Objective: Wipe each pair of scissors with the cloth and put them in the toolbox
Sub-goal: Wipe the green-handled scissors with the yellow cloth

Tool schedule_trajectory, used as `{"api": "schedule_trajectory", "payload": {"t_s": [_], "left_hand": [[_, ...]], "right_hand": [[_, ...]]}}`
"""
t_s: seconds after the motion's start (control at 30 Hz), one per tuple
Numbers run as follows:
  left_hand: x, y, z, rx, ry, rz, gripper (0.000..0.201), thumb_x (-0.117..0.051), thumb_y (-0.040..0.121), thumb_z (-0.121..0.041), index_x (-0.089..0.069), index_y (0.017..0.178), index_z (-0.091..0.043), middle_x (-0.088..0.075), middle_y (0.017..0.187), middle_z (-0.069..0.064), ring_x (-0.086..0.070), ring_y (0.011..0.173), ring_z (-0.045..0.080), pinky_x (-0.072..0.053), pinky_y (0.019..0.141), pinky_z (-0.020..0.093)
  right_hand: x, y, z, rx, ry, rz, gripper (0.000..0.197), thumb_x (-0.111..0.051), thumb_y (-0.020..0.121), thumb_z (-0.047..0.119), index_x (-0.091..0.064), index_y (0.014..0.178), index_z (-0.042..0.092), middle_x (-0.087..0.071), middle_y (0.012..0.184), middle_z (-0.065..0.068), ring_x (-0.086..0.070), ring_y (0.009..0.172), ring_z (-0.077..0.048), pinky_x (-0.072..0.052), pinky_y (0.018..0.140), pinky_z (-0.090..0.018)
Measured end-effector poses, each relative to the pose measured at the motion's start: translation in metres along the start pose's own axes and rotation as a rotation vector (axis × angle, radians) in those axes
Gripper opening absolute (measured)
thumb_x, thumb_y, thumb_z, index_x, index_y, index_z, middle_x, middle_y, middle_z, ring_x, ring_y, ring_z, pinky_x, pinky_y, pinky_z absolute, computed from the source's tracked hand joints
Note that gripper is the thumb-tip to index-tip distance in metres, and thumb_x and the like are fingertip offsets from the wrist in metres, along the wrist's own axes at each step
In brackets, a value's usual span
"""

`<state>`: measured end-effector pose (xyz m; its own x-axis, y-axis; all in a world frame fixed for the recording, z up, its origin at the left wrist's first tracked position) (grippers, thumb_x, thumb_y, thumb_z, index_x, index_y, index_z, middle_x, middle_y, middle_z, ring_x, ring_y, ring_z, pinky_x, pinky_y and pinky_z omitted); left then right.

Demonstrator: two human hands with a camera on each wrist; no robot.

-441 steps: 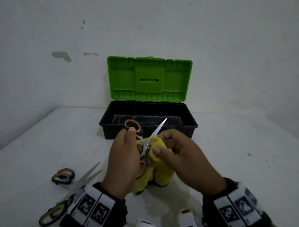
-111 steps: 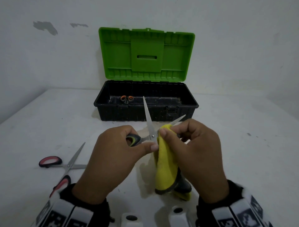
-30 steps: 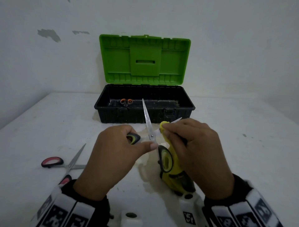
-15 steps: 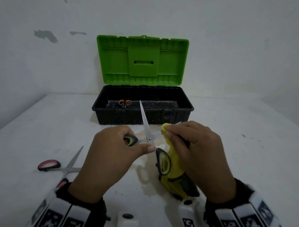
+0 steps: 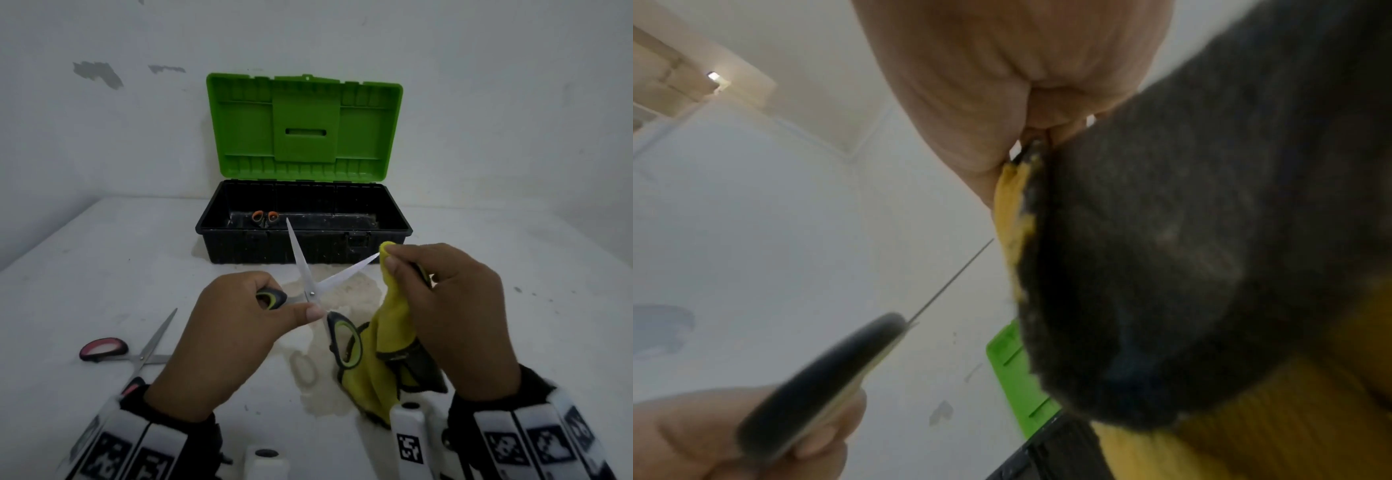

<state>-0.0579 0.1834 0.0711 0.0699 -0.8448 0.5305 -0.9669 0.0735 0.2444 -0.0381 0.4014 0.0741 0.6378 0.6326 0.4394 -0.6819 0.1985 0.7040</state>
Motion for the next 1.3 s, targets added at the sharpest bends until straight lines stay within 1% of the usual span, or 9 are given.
{"api": "schedule_trajectory", "payload": {"t_s": [0.07,0.2,0.33,0.57,0.73,0.83,1.0,1.13,1.3], "left_hand": [[0.0,0.001,0.001,0.016,-0.015,0.004,0.055,-0.079,0.056,-0.059,-0.054,0.06,-0.01,-0.04,0.048,-0.005,-0.034,0.043,0.005,-0.032,0.043,0.017],[0.0,0.004,-0.002,0.002,-0.016,0.003,0.053,-0.079,0.057,-0.057,-0.052,0.057,-0.011,-0.039,0.046,-0.007,-0.035,0.043,0.006,-0.035,0.042,0.016],[0.0,0.003,-0.007,0.0,0.025,0.025,0.052,-0.077,0.056,-0.06,-0.056,0.059,-0.013,-0.046,0.05,-0.002,-0.039,0.044,0.006,-0.036,0.047,0.022],[0.008,0.004,-0.005,0.039,-0.038,0.087,0.053,-0.08,0.052,-0.058,-0.05,0.053,-0.014,-0.037,0.048,-0.005,-0.032,0.042,0.006,-0.031,0.046,0.021],[0.007,0.002,-0.004,0.02,-0.006,0.102,0.05,-0.081,0.057,-0.054,-0.051,0.053,-0.014,-0.039,0.044,-0.006,-0.035,0.041,0.006,-0.031,0.047,0.021],[0.006,0.002,-0.003,0.024,-0.038,0.118,0.05,-0.081,0.056,-0.054,-0.051,0.054,-0.014,-0.04,0.045,-0.005,-0.035,0.042,0.005,-0.031,0.045,0.018],[0.004,0.003,-0.003,0.037,-0.104,0.136,0.049,-0.083,0.056,-0.049,-0.05,0.053,-0.013,-0.036,0.042,-0.006,-0.031,0.039,0.005,-0.029,0.039,0.015],[0.001,0.001,0.002,0.046,-0.113,0.135,0.051,-0.081,0.063,-0.047,-0.05,0.058,-0.007,-0.035,0.044,-0.006,-0.031,0.039,0.006,-0.03,0.039,0.015],[0.003,0.003,0.005,0.04,-0.045,0.099,0.052,-0.078,0.063,-0.053,-0.05,0.057,-0.01,-0.036,0.046,-0.005,-0.033,0.041,0.006,-0.031,0.041,0.015]], "right_hand": [[0.005,0.001,0.002,0.007,0.007,-0.017,0.014,-0.074,0.085,0.016,-0.078,0.097,0.021,-0.074,0.09,0.01,-0.064,0.088,-0.001,-0.045,0.079,-0.005],[-0.003,-0.006,0.02,0.173,-0.016,0.043,0.013,-0.07,0.087,0.02,-0.078,0.097,0.018,-0.073,0.087,0.008,-0.06,0.082,-0.001,-0.046,0.077,-0.011],[-0.017,-0.014,0.027,0.331,-0.127,0.144,0.023,-0.059,0.09,0.029,-0.077,0.097,0.018,-0.072,0.079,0.002,-0.058,0.072,-0.012,-0.045,0.07,-0.031],[-0.01,-0.011,0.019,0.252,-0.097,0.081,0.023,-0.059,0.09,0.032,-0.077,0.097,0.02,-0.073,0.084,0.006,-0.056,0.081,-0.005,-0.047,0.073,-0.028],[-0.002,-0.01,0.013,0.182,-0.029,0.056,0.013,-0.07,0.086,0.024,-0.078,0.095,0.018,-0.075,0.086,0.007,-0.062,0.083,-0.002,-0.045,0.077,-0.008],[0.001,-0.01,0.01,0.148,-0.019,0.022,0.011,-0.072,0.084,0.021,-0.078,0.093,0.018,-0.074,0.084,0.008,-0.063,0.08,-0.003,-0.048,0.073,-0.015],[-0.002,-0.016,0.015,0.194,-0.035,0.048,0.015,-0.069,0.085,0.026,-0.078,0.094,0.018,-0.072,0.088,0.012,-0.057,0.085,0.006,-0.041,0.079,-0.002],[0.005,-0.007,-0.002,0.053,0.002,0.025,0.014,-0.077,0.082,0.015,-0.078,0.094,0.022,-0.075,0.087,0.011,-0.066,0.083,-0.001,-0.052,0.075,-0.018],[0.016,0.001,0.004,0.082,0.023,0.015,0.014,-0.075,0.084,0.018,-0.077,0.096,0.024,-0.072,0.09,0.016,-0.063,0.089,0.008,-0.048,0.078,-0.01]]}}
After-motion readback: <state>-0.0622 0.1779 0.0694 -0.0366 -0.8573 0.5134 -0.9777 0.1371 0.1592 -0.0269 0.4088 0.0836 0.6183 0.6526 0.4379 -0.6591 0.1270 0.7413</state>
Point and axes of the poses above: each hand's wrist, its own y-axis towards the middle knuckle, its own x-axis out of the back of the hand, z = x × y, the point moved 1 cm from there along y, towards the middle knuckle
